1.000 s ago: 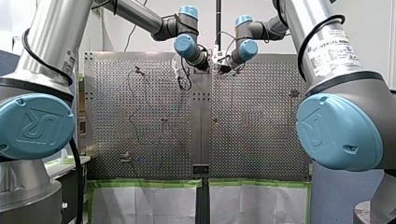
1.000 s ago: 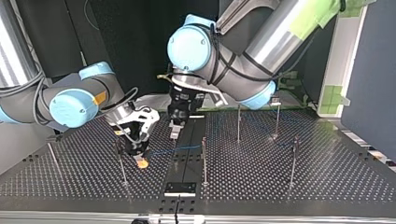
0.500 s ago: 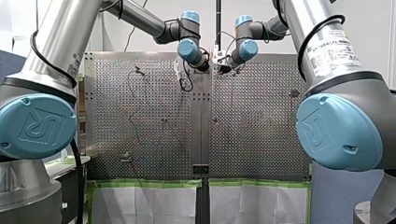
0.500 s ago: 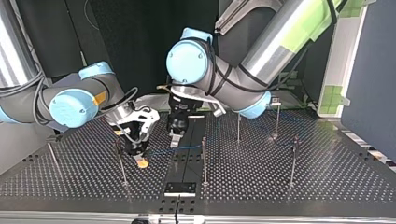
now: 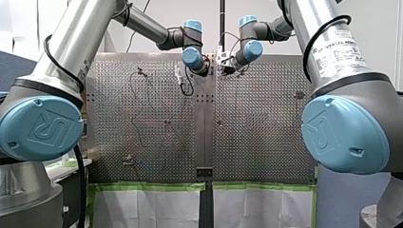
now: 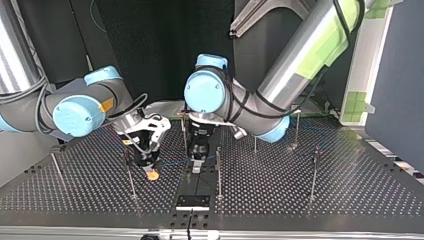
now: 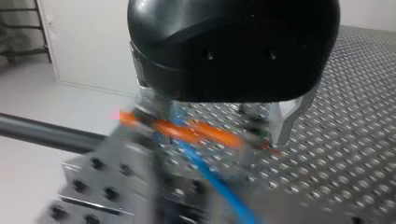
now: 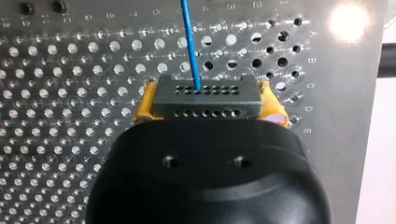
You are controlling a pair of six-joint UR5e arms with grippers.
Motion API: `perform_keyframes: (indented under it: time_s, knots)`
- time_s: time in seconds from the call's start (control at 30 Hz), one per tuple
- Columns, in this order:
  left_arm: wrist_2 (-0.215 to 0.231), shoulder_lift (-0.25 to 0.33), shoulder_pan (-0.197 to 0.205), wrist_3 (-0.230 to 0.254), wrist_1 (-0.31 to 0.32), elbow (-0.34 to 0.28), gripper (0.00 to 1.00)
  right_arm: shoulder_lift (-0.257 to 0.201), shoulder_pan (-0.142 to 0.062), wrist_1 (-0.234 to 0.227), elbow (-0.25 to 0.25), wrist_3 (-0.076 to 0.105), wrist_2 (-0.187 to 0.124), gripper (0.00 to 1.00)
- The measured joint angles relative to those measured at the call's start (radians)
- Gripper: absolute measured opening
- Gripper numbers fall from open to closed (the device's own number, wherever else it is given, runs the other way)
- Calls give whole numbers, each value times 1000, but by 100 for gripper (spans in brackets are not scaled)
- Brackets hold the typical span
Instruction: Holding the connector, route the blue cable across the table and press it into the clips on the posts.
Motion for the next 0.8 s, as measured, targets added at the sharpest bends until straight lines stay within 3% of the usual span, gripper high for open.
perform_keyframes:
  time_s: [0.23,0.4,0.7,0.73,0.77,0.8]
  knots:
    - [8,-56,-8,4,11,0,100,0,0,0,0,0,0,0]
    - [3,-67,-5,4,13,1,100,0,0,0,0,0,0,0]
    - [-53,-68,-4,5,6,1,100,0,0,1,0,0,0,0]
    - [-61,-68,-4,6,4,1,96,0,0,1,0,0,0,0]
    - [-67,-68,-5,7,3,1,81,0,0,1,0,0,0,0]
    - [-72,-68,-6,9,2,1,81,0,0,1,0,0,0,0]
